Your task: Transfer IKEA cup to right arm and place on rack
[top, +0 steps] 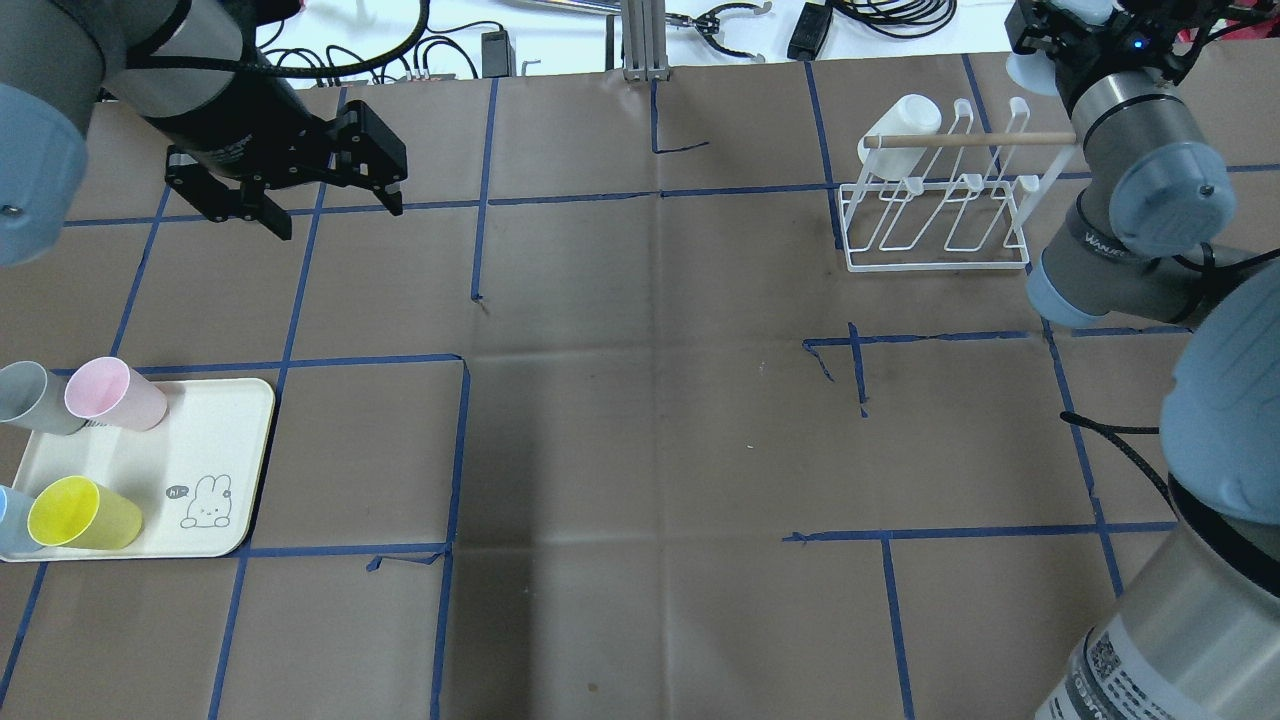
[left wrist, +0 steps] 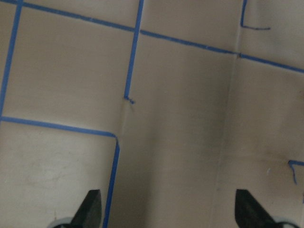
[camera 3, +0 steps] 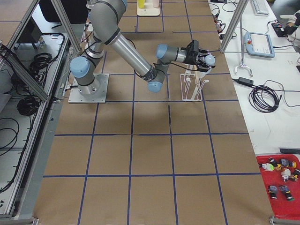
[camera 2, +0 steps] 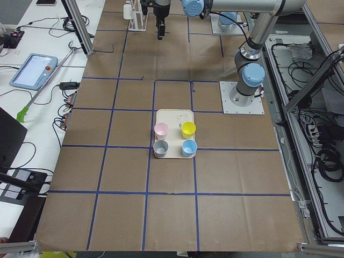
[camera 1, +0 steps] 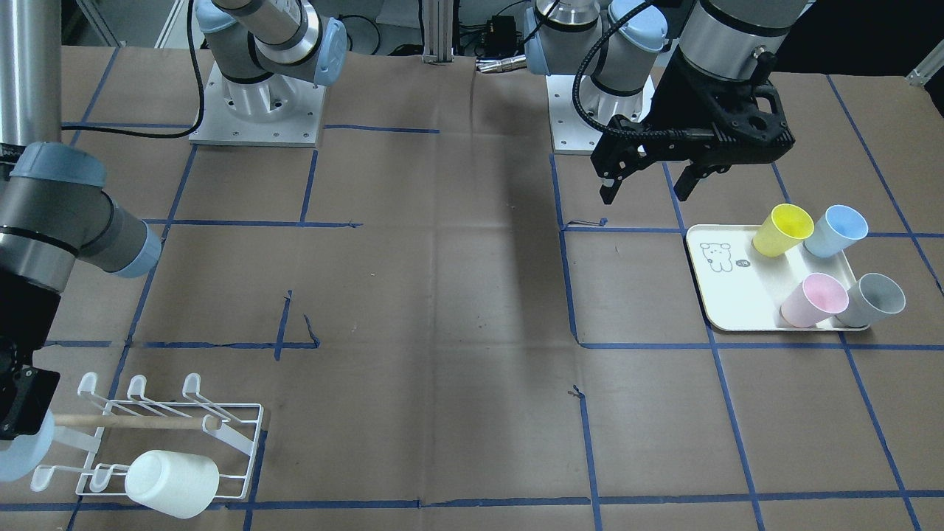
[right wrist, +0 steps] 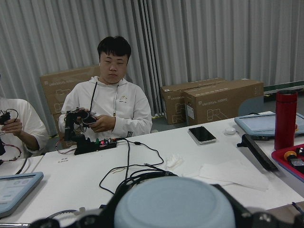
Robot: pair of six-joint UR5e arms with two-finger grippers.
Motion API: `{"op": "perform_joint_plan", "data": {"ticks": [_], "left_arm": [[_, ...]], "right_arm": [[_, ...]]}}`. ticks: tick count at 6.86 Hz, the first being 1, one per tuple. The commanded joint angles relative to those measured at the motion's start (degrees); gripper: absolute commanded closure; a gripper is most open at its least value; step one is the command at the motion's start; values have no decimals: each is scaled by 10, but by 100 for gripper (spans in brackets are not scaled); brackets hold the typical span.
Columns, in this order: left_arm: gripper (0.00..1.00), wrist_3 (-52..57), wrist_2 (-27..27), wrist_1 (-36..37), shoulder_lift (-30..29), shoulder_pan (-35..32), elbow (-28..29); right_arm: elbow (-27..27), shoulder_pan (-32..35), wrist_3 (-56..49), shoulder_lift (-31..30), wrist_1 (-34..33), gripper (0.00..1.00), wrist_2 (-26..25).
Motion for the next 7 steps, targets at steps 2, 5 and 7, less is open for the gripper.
{"op": "perform_joint_plan", "data": {"ticks": [2, 5, 7], "left_arm": [[1, 41, 32, -15, 14, -1, -18], [1, 38, 20, 12, 10, -1, -40], [1, 32, 12, 16, -4, -2, -25]], "right_arm": [[-22, -4, -48, 37, 0, 83, -2], [-34, -4, -48, 62, -9, 83, 0], [-33, -4, -48, 73, -11, 83, 0]]}}
